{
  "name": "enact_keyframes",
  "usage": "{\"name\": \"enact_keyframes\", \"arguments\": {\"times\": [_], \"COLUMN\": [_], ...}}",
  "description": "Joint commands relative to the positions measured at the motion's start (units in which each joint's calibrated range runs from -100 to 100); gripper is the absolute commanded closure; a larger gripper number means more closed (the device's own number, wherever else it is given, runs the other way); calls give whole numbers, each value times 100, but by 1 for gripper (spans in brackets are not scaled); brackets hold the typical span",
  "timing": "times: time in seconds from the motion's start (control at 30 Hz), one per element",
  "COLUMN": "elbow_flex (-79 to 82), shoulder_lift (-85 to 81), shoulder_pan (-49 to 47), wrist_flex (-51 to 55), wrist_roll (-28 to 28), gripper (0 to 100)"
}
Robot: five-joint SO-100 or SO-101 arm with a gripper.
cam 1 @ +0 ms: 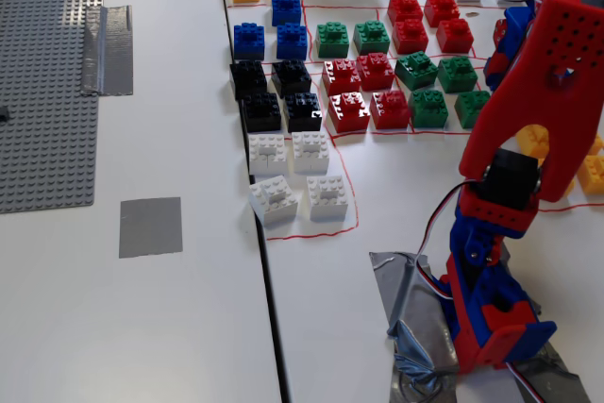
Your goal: Grab the block and put it in the grey marker
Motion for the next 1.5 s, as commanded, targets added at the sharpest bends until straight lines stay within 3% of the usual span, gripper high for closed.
{"name": "enact_keyframes", "arguments": {"times": [0.0,0.67,1.0,1.2,1.47], "elbow_flex": [-454,-772,-718,-708,-727], "shoulder_lift": [-53,681,689,698,236], "shoulder_pan": [-91,-571,-729,-807,-836], "wrist_flex": [-160,-330,-184,-46,189], "wrist_roll": [-59,-493,-581,-552,-567], "gripper": [71,74,85,98,100]}}
